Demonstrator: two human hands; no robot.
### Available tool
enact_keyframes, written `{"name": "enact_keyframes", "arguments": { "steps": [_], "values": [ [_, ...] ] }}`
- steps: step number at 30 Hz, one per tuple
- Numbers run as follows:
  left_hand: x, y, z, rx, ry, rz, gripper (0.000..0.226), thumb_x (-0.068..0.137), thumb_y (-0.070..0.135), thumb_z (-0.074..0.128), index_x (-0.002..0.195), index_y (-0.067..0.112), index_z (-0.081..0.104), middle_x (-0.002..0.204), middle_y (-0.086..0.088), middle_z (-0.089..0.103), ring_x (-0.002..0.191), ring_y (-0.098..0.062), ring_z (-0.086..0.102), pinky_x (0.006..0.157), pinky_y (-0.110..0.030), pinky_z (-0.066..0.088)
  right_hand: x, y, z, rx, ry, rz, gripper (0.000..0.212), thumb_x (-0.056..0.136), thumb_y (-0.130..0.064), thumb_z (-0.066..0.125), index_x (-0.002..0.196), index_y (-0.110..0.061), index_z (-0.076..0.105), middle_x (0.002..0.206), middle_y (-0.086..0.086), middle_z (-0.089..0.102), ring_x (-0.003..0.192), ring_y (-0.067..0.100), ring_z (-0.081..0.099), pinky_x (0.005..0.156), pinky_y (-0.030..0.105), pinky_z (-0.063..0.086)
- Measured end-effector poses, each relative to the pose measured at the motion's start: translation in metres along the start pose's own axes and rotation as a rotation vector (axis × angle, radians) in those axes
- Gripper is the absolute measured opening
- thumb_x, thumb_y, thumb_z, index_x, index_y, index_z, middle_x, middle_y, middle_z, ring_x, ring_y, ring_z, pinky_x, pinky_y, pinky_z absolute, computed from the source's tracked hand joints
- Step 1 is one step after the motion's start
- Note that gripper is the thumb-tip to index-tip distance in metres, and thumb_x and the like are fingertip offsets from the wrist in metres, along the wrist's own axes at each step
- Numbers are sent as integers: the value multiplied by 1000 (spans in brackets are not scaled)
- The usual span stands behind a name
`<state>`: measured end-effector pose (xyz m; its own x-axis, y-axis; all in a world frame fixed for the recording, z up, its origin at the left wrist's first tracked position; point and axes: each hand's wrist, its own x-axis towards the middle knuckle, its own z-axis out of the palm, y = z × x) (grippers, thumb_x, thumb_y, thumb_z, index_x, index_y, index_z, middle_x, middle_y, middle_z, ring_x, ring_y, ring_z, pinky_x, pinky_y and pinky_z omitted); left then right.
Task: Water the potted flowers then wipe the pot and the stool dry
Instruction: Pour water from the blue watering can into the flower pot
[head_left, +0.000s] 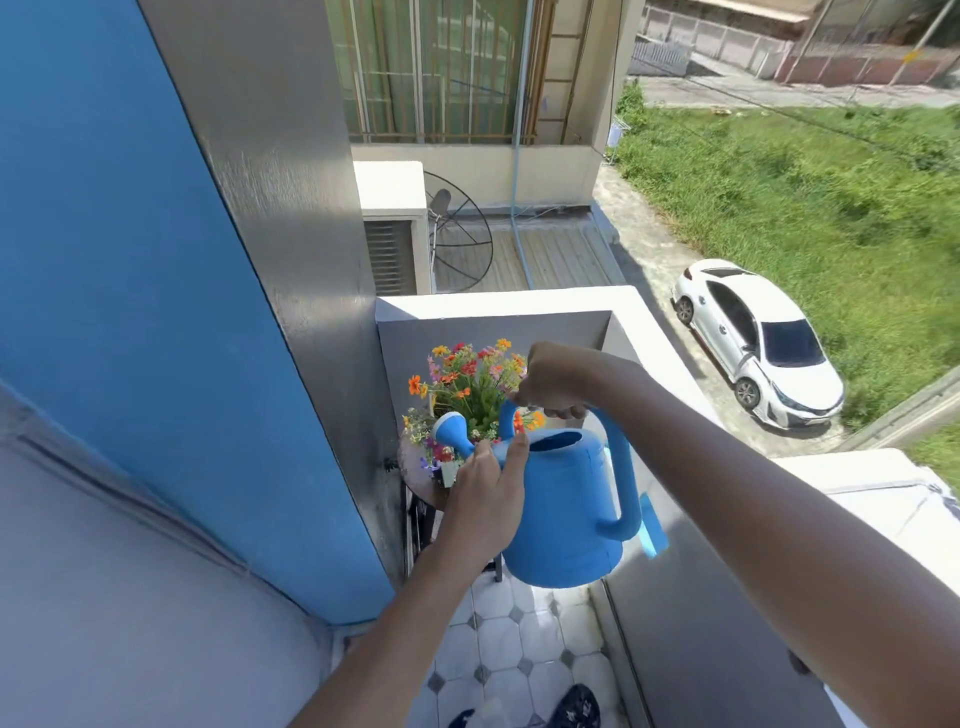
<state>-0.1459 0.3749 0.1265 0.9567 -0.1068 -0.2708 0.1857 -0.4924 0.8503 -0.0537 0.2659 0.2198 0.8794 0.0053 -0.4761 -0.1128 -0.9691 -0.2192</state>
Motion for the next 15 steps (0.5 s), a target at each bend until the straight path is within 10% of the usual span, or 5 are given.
{"name": "enact_keyframes", "arguments": {
  "steps": [15],
  "values": [
    [3,30,47,-34,-164,54,96,81,82,13,148,17,33,146,-10,46,132,-27,43,110,-50,33,-21,60,-9,53,62,139,24,95,-16,56,79,1,59,57,12,56,37,20,45,43,24,38]
  ]
}}
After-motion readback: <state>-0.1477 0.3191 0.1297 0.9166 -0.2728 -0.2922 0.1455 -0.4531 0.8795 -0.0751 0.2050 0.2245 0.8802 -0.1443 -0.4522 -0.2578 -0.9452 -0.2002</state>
